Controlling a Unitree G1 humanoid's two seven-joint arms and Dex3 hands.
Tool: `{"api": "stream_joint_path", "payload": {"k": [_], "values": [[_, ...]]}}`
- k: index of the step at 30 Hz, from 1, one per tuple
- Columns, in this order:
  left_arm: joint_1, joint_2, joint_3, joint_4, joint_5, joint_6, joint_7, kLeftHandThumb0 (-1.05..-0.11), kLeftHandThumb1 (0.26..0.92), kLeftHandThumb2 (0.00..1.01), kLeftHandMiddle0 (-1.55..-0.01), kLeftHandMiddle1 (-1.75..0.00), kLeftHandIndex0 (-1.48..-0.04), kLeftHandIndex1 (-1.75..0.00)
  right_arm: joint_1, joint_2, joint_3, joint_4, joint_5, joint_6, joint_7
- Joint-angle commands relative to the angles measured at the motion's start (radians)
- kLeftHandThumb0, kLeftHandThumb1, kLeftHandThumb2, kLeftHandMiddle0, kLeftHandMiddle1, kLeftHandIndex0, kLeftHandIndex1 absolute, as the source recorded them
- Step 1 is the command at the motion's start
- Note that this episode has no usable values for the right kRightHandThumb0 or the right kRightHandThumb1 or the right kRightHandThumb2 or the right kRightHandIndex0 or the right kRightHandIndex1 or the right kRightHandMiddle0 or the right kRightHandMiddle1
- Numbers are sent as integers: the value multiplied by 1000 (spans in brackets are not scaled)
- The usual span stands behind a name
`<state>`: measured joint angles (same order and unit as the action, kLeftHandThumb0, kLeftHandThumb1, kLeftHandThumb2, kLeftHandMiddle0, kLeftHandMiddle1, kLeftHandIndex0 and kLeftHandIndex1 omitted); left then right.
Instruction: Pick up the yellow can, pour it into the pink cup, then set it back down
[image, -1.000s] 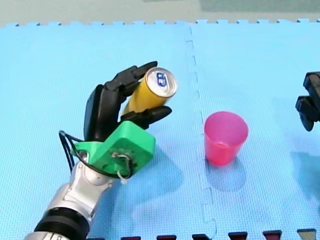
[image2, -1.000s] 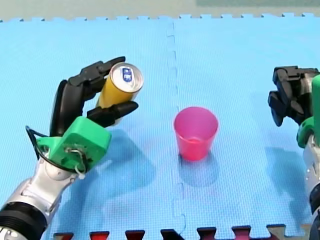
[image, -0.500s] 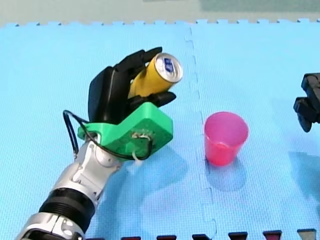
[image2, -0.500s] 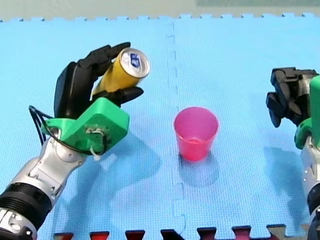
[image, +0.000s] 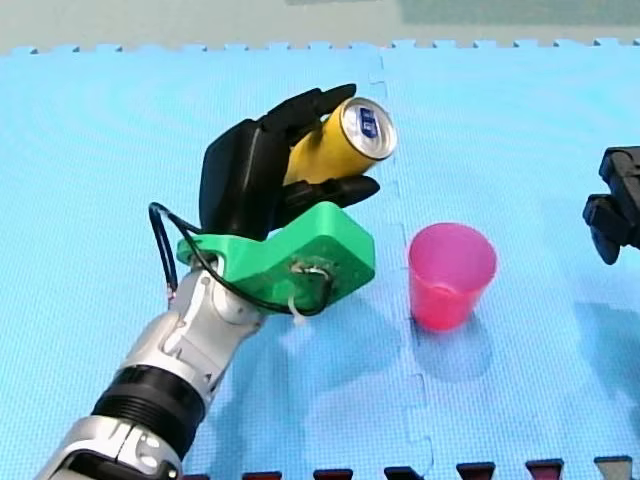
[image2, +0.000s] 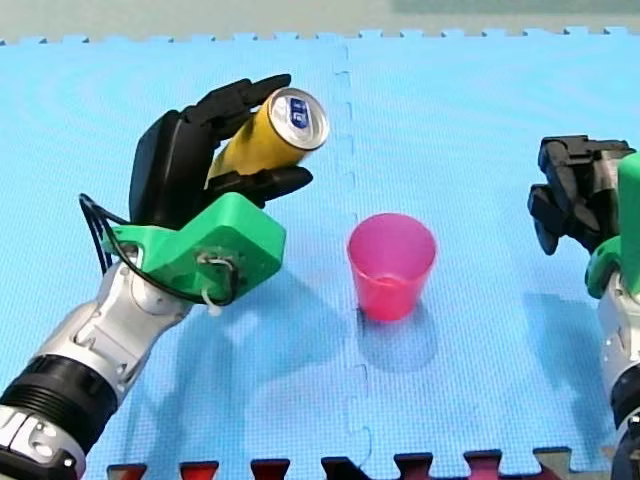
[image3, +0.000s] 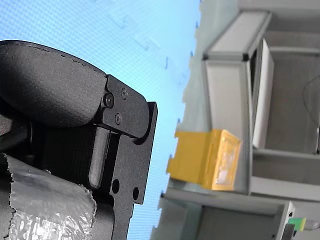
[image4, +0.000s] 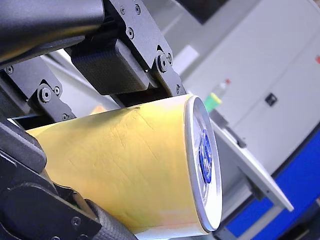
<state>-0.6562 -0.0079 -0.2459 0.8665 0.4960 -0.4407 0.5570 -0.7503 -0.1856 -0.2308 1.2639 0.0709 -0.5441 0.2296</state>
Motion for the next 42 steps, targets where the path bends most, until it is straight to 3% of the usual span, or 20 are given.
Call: {"api": "stream_joint_path", "payload": {"k": [1,7,15,32,42], "values": [[-14,3,-12,-7,10,-12,7,-439,792,0,-1357,0,-1221,0,1,-1,-1,0,0,-6,-4],[-19,-8,-58,-7,50,-49,24,-428,789,0,-1350,0,-1192,0,0,2,1,3,-4,-7,-6],[-30,5,-92,17,95,-77,55,-415,789,1,-1367,-9,-1189,-1,-2,5,0,4,-3,-6,-10],[-78,54,-211,69,279,16,219,-403,794,1,-1372,-7,-1205,-4,-6,0,-2,1,0,4,-11],[-90,60,-254,104,320,46,303,-396,800,2,-1384,-9,-1218,-5,-4,2,0,0,-1,6,-12]]}}
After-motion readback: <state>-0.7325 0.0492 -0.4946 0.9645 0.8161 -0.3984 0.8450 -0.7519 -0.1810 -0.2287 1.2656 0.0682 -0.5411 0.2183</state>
